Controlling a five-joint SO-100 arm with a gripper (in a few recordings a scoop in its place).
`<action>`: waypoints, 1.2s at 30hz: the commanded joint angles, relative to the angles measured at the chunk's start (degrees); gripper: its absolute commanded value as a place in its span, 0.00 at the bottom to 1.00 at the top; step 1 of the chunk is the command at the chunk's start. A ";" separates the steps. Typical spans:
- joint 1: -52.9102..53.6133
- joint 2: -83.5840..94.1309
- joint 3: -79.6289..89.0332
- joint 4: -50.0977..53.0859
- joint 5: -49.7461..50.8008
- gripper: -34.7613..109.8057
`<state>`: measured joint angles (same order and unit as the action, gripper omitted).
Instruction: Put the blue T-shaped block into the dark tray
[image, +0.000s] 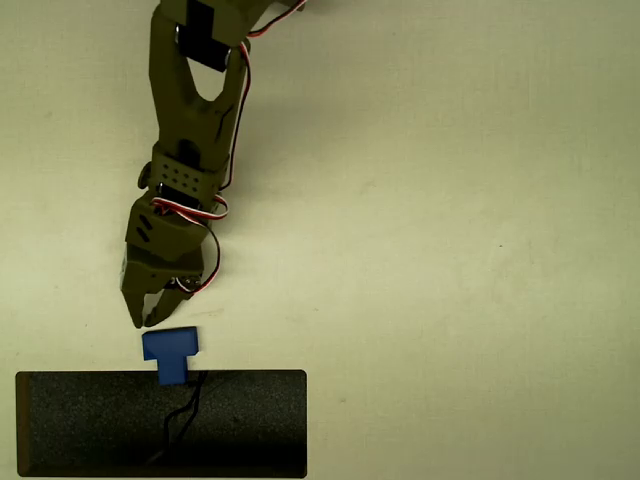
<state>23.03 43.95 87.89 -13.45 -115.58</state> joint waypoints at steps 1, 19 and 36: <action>1.14 0.00 -1.23 0.35 -0.97 0.24; -3.60 12.13 11.16 10.02 3.96 0.24; -10.81 -10.99 -24.26 1.23 19.34 0.24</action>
<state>13.01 36.39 69.96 -4.92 -101.87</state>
